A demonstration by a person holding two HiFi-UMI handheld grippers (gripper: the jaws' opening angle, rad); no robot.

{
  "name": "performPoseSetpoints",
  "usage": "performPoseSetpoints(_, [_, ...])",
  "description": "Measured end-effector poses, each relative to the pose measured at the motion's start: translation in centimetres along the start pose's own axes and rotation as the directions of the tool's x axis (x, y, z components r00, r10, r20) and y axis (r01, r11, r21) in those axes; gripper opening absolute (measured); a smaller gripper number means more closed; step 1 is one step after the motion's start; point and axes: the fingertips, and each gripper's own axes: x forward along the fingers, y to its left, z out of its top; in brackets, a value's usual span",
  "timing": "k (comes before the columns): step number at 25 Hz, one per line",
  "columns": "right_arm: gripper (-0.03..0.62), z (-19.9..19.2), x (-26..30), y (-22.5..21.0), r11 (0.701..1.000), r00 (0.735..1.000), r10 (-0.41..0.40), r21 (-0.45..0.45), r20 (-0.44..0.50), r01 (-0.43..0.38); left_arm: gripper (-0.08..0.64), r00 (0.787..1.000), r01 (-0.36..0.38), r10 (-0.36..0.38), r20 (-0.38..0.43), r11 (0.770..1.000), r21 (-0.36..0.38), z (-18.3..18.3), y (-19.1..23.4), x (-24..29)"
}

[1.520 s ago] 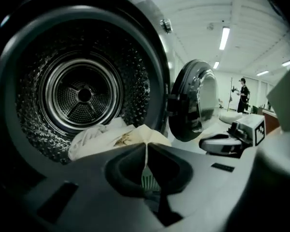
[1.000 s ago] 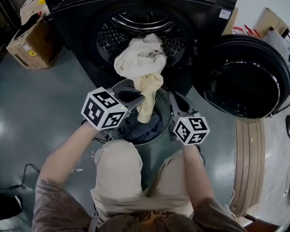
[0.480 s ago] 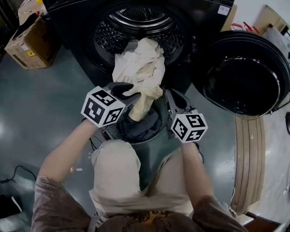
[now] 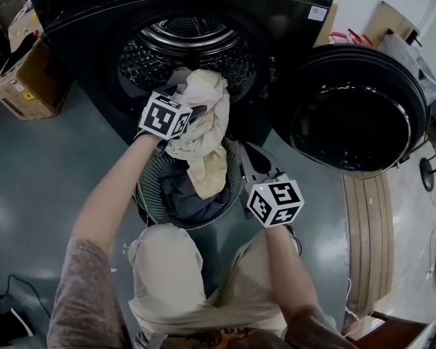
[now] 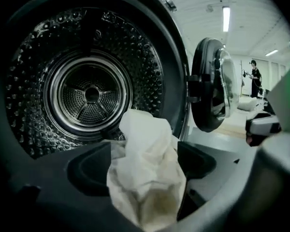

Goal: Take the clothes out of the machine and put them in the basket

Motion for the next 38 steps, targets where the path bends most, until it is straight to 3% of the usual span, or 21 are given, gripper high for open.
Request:
performPoseSetpoints(8, [-0.003,0.0,-0.5,-1.4,0.999,0.999,-0.040,0.005,0.002,0.040,0.436,0.991,0.013,-0.019,-0.130,0.999,-0.045,-2.4,2.5,6.3])
performPoseSetpoints(13, [-0.003,-0.1,-0.2,-1.4,0.999,0.999,-0.046,0.001,0.005,0.046,0.422,0.987,0.054,-0.072,-0.144,0.991,-0.125,-3.5,2.4,7.5])
performPoseSetpoints(15, [-0.003,-0.1,0.0,-1.6,0.999,0.999,-0.046,0.002,0.004,0.046,0.332,0.986,0.070,-0.082,-0.145,0.994,-0.089,-3.2,1.7,7.2])
performPoseSetpoints(17, [-0.003,-0.2,0.0,-1.7,0.999,0.999,-0.048,0.009,0.004,0.048,0.179,0.982,0.090,-0.097,-0.159,0.995,-0.046,-3.1,0.4,7.0])
performPoseSetpoints(19, [-0.003,-0.2,0.1,-1.7,0.999,0.999,-0.046,0.017,0.006,0.046,0.121,0.980,0.103,-0.105,-0.171,0.994,-0.022,-3.1,-0.6,6.6])
performPoseSetpoints(27, [-0.003,-0.3,0.1,-1.3,1.000,1.000,-0.022,0.013,0.012,0.022,0.067,0.970,0.198,-0.203,-0.131,0.979,-0.053,-2.8,-4.1,0.4])
performPoseSetpoints(31, [-0.003,-0.3,0.0,-1.8,0.999,0.999,-0.027,0.032,0.020,0.026,0.066,0.957,0.255,-0.257,-0.135,0.967,-0.028,-3.0,-7.0,-4.3])
performPoseSetpoints(38, [-0.003,-0.4,0.0,-1.4,0.999,1.000,0.000,0.041,0.022,-0.001,0.064,0.927,0.342,-0.348,-0.139,0.937,-0.069,-3.7,-11.6,-10.8])
